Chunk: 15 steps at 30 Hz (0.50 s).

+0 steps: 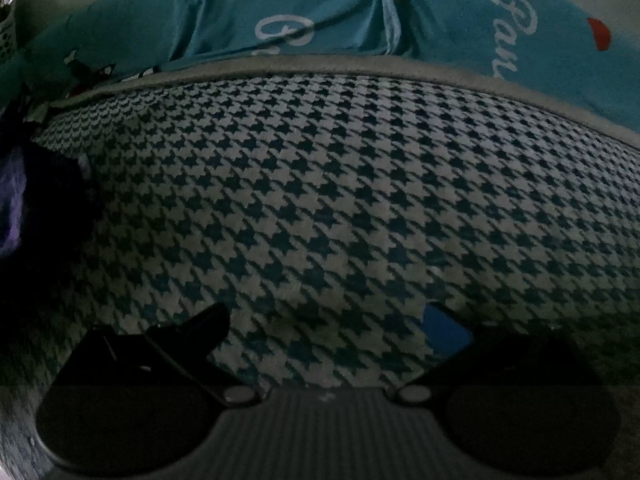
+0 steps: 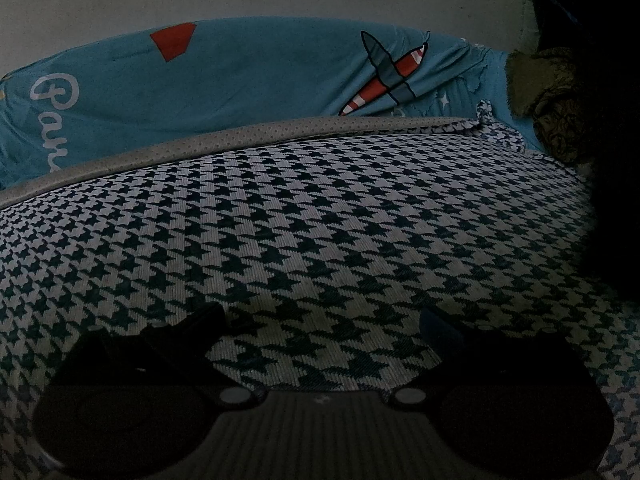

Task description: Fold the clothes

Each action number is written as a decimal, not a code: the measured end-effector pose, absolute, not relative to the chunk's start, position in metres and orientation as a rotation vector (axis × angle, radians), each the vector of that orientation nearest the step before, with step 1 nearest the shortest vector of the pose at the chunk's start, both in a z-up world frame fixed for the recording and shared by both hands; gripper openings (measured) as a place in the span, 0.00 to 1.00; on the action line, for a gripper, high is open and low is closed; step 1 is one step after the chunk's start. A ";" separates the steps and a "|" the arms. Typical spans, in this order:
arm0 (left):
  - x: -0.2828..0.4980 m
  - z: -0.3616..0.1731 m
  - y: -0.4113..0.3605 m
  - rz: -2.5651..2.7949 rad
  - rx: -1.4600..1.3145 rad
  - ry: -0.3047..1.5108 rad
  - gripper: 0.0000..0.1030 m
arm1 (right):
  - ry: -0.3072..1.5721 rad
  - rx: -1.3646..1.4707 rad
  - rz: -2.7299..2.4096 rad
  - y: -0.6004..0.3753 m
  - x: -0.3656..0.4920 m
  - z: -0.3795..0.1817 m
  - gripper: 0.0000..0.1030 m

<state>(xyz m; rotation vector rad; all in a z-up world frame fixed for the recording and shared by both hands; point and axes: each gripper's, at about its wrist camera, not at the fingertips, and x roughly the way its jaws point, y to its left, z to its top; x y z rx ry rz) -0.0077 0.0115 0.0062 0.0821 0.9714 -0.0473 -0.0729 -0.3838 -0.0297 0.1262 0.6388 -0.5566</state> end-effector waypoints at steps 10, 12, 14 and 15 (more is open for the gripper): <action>-0.011 0.009 0.010 -0.068 0.085 0.967 1.00 | 0.636 0.128 -0.557 -0.384 -0.074 -0.029 1.00; -0.011 0.008 0.008 -0.074 0.088 0.967 1.00 | 0.637 0.128 -0.556 -0.384 -0.075 -0.029 1.00; -0.011 0.008 0.006 -0.080 0.092 0.967 1.00 | 0.638 0.129 -0.556 -0.384 -0.076 -0.029 1.00; -0.011 0.008 0.006 -0.085 0.095 0.968 1.00 | 0.638 0.130 -0.556 -0.384 -0.076 -0.029 1.00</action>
